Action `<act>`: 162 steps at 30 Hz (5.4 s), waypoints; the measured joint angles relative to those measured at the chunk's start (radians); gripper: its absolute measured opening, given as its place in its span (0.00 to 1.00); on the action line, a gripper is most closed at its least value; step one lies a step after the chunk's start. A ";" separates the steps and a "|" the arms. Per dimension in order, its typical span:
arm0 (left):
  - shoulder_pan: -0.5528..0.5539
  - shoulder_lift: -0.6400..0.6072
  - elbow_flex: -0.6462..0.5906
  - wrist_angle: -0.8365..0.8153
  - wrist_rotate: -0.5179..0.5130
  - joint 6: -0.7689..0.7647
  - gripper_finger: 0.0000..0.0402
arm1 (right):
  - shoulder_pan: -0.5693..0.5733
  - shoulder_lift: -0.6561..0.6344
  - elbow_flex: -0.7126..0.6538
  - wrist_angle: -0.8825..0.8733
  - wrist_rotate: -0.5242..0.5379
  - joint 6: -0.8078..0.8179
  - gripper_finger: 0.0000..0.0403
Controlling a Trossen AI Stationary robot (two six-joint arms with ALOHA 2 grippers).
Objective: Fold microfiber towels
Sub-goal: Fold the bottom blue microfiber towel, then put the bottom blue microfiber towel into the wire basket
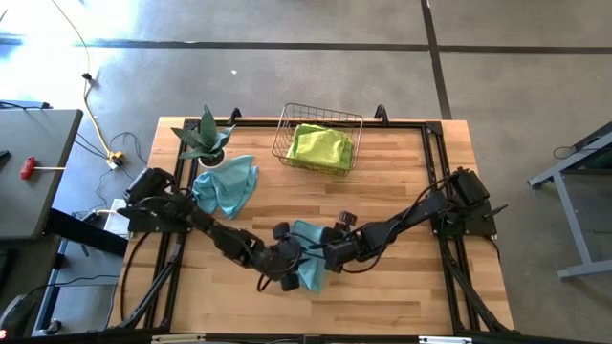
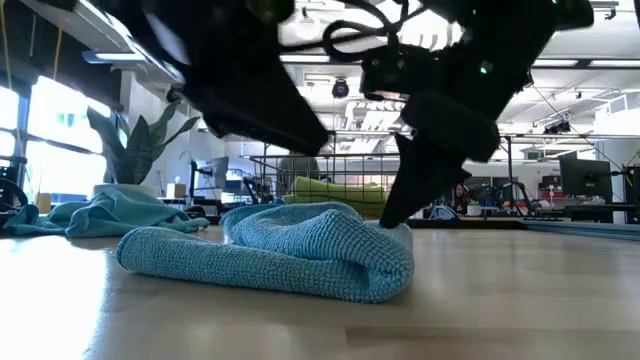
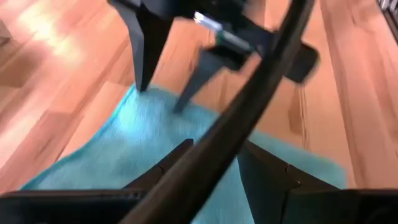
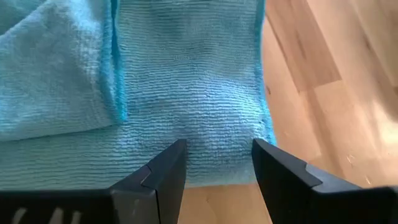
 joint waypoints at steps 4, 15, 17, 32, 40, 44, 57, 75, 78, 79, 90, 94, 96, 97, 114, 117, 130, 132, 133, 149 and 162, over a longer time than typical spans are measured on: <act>0.051 0.032 0.000 0.061 0.084 0.025 0.29 | -0.007 0.000 -0.050 0.067 -0.001 -0.015 0.44; 0.140 0.079 0.002 0.068 0.253 0.035 0.29 | -0.008 -0.002 -0.152 0.219 0.019 -0.003 0.44; 0.147 0.080 0.000 0.044 0.321 0.022 0.29 | -0.008 -0.002 -0.155 0.223 0.019 -0.005 0.44; -0.015 -0.006 0.002 -0.089 0.581 -0.126 0.29 | -0.037 0.000 -0.155 0.226 0.007 -0.033 0.44; -0.041 -0.012 0.001 -0.326 0.480 -0.203 0.29 | -0.040 0.000 -0.155 0.226 -0.004 -0.032 0.44; -0.041 -0.011 0.001 -0.390 0.422 -0.236 0.29 | -0.040 0.000 -0.155 0.227 -0.004 -0.032 0.44; -0.038 -0.014 0.003 -0.619 0.281 -0.227 0.29 | -0.016 -0.035 -0.101 0.166 -0.038 -0.140 0.44; -0.024 -0.009 0.056 -0.630 0.375 -0.155 0.31 | 0.038 -0.041 -0.048 0.117 -0.012 -0.101 0.44; -0.025 -0.009 0.086 -0.639 0.384 -0.128 0.34 | 0.038 -0.013 -0.048 0.133 -0.006 -0.103 0.44; -0.026 -0.009 0.095 -0.638 0.383 -0.119 0.35 | 0.038 -0.004 -0.048 0.140 -0.004 -0.105 0.44; -0.028 -0.009 0.204 -0.683 0.439 -0.094 0.47 | 0.037 0.025 -0.048 0.150 0.017 -0.157 0.44; -0.028 -0.010 0.221 -0.764 0.444 -0.076 0.53 | 0.037 0.025 -0.048 0.135 0.017 -0.156 0.44; -0.025 -0.010 0.221 -0.836 0.401 -0.069 0.55 | 0.037 0.025 -0.048 0.136 0.017 -0.154 0.44; -0.024 -0.010 0.221 -0.873 0.374 -0.069 0.56 | 0.037 0.025 -0.048 0.136 0.017 -0.147 0.44; -0.174 -0.011 0.220 -0.683 0.217 0.149 0.58 | 0.122 0.008 -0.047 0.431 -0.046 -0.259 0.44; -0.202 0.007 0.216 -0.619 0.061 0.240 0.58 | 0.140 0.022 -0.047 0.487 -0.031 -0.288 0.44; -0.181 0.134 0.213 -0.544 0.179 0.151 0.57 | 0.156 0.117 -0.047 0.621 -0.126 -0.240 0.44; -0.174 0.147 0.212 -0.519 0.181 0.140 0.57 | 0.156 0.118 -0.047 0.587 -0.125 -0.256 0.44; -0.170 0.154 0.212 -0.497 0.181 0.140 0.57 | 0.156 0.118 -0.047 0.565 -0.121 -0.264 0.44; -0.026 0.205 0.219 -0.335 0.081 0.198 0.57 | 0.078 0.058 -0.046 0.245 -0.093 -0.374 0.44; -0.049 0.159 0.219 -0.444 0.151 0.200 0.57 | 0.105 -0.025 -0.048 0.242 -0.115 -0.252 0.44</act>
